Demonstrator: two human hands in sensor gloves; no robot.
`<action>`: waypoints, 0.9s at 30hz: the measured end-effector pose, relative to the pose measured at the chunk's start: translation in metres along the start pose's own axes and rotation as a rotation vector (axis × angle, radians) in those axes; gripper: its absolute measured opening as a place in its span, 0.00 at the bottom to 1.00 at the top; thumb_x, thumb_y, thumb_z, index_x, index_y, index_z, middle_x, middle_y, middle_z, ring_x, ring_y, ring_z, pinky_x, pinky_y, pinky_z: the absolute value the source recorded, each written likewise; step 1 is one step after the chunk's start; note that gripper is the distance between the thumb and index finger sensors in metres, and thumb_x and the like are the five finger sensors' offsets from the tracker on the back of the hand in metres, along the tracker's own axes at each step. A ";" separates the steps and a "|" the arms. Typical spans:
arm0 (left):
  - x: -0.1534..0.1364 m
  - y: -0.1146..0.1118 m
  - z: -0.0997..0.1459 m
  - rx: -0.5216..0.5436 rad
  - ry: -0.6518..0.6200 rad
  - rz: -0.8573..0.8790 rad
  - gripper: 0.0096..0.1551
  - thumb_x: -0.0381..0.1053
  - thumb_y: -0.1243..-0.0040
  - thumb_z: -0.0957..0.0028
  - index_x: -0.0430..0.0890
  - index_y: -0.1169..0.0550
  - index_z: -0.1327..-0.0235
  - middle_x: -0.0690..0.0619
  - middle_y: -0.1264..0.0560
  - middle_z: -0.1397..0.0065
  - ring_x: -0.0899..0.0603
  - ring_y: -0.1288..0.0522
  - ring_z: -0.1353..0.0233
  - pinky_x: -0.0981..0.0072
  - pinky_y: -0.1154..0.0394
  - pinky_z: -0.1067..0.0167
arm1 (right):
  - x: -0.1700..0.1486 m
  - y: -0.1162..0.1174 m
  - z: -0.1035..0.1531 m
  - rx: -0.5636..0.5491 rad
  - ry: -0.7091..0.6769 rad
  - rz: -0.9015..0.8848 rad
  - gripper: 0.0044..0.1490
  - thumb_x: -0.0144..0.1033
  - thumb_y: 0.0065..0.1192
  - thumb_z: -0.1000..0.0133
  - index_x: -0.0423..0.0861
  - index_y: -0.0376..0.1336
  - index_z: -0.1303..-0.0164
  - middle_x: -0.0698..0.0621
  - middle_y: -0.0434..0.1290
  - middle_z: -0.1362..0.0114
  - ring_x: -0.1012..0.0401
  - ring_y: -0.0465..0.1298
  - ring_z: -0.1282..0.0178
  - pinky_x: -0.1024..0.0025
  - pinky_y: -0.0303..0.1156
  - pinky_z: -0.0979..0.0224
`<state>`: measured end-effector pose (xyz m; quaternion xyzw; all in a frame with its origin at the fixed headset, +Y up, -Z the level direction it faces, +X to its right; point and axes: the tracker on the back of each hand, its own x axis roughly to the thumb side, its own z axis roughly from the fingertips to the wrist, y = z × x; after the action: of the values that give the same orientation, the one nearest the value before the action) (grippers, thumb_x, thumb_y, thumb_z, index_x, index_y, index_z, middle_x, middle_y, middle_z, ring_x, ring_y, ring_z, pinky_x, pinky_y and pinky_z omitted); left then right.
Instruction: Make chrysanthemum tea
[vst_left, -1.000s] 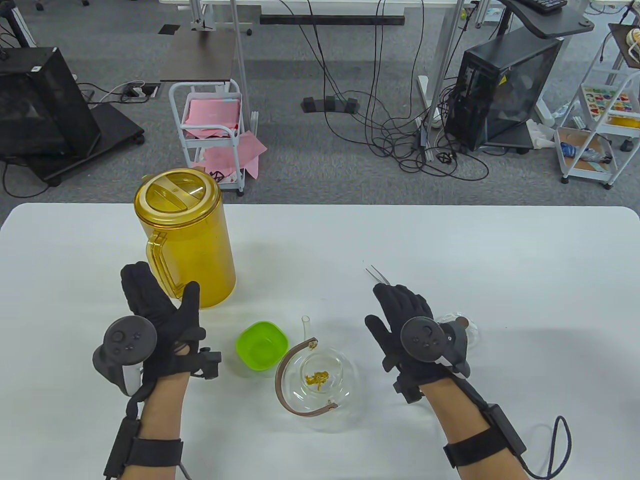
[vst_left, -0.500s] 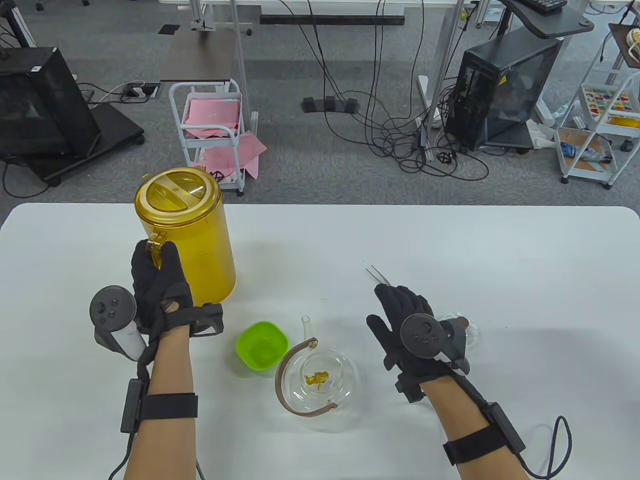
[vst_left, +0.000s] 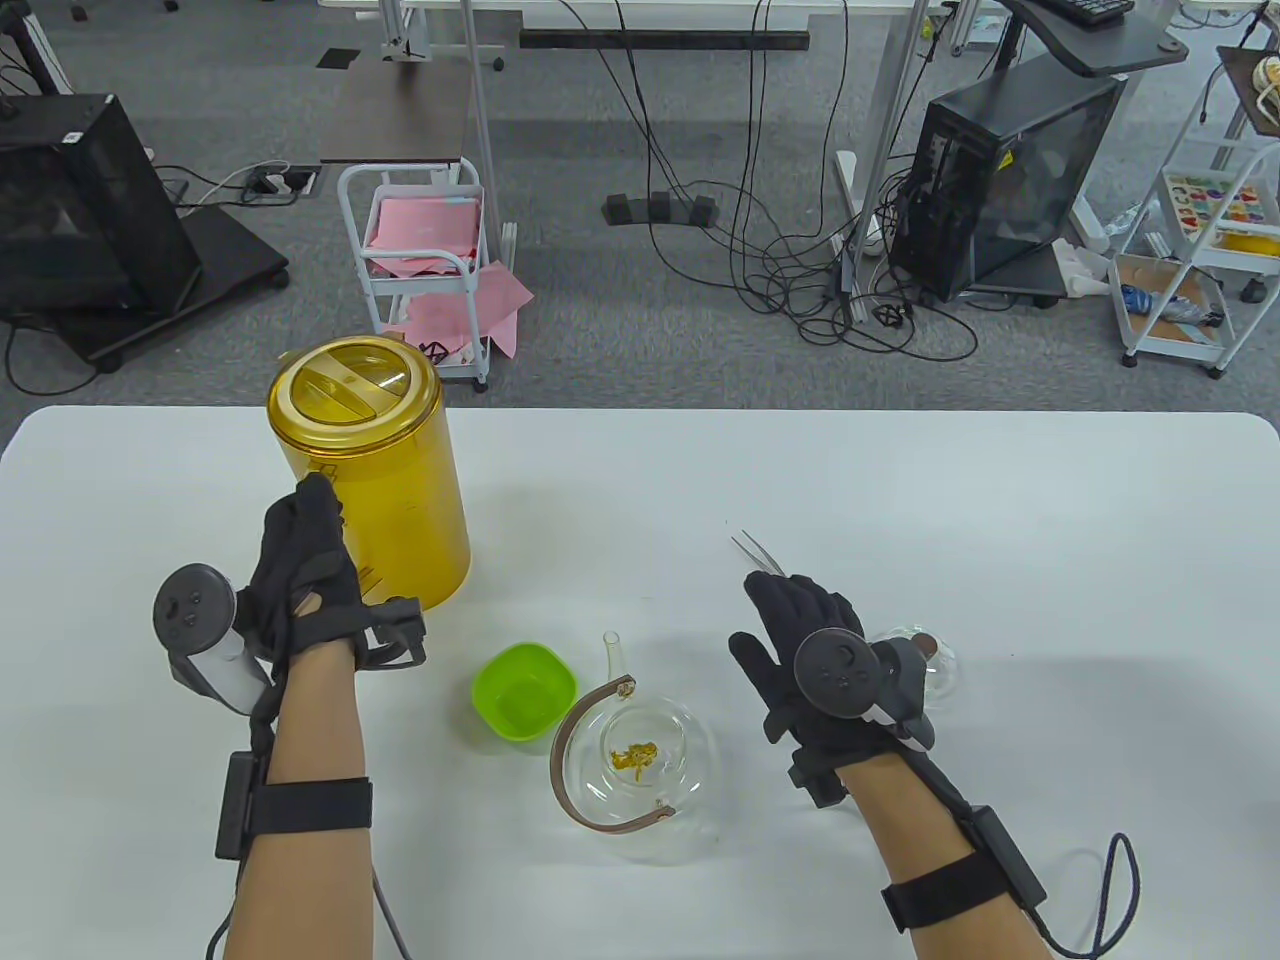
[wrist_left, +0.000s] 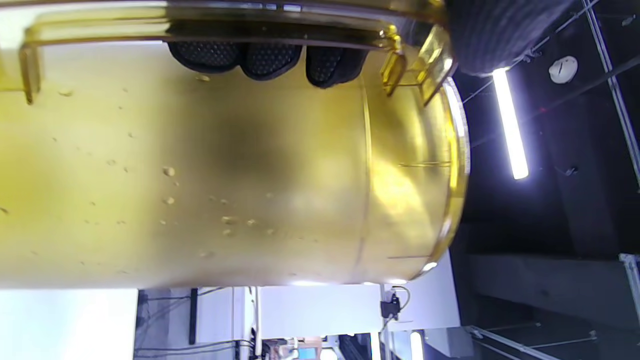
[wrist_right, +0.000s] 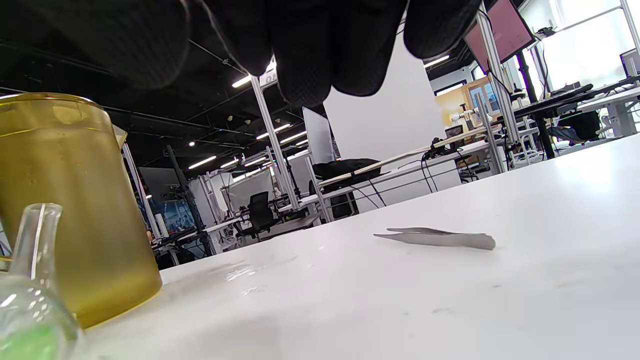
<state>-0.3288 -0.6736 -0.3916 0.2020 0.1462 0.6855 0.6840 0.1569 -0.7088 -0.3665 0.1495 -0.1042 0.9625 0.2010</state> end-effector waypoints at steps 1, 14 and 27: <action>0.001 -0.001 0.000 -0.007 -0.005 0.029 0.32 0.71 0.43 0.40 0.50 0.23 0.36 0.41 0.28 0.30 0.28 0.36 0.28 0.24 0.55 0.27 | 0.000 0.000 0.000 0.001 -0.001 0.002 0.44 0.60 0.57 0.40 0.52 0.53 0.15 0.49 0.62 0.17 0.44 0.64 0.15 0.37 0.56 0.20; -0.005 -0.001 0.003 0.038 -0.089 0.159 0.30 0.68 0.46 0.38 0.45 0.26 0.38 0.41 0.27 0.39 0.30 0.34 0.38 0.27 0.52 0.28 | -0.001 0.005 0.000 0.031 -0.007 0.001 0.44 0.60 0.56 0.40 0.52 0.54 0.16 0.49 0.62 0.17 0.44 0.64 0.15 0.37 0.57 0.20; 0.064 0.004 0.034 0.085 -0.344 -0.159 0.32 0.79 0.29 0.51 0.49 0.13 0.66 0.47 0.17 0.59 0.35 0.24 0.53 0.29 0.39 0.34 | -0.010 0.001 -0.002 0.031 0.027 -0.040 0.42 0.60 0.55 0.39 0.52 0.56 0.17 0.48 0.62 0.17 0.44 0.64 0.15 0.37 0.57 0.20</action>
<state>-0.3152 -0.6122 -0.3552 0.3329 0.0715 0.5777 0.7419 0.1645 -0.7125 -0.3719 0.1416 -0.0834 0.9617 0.2193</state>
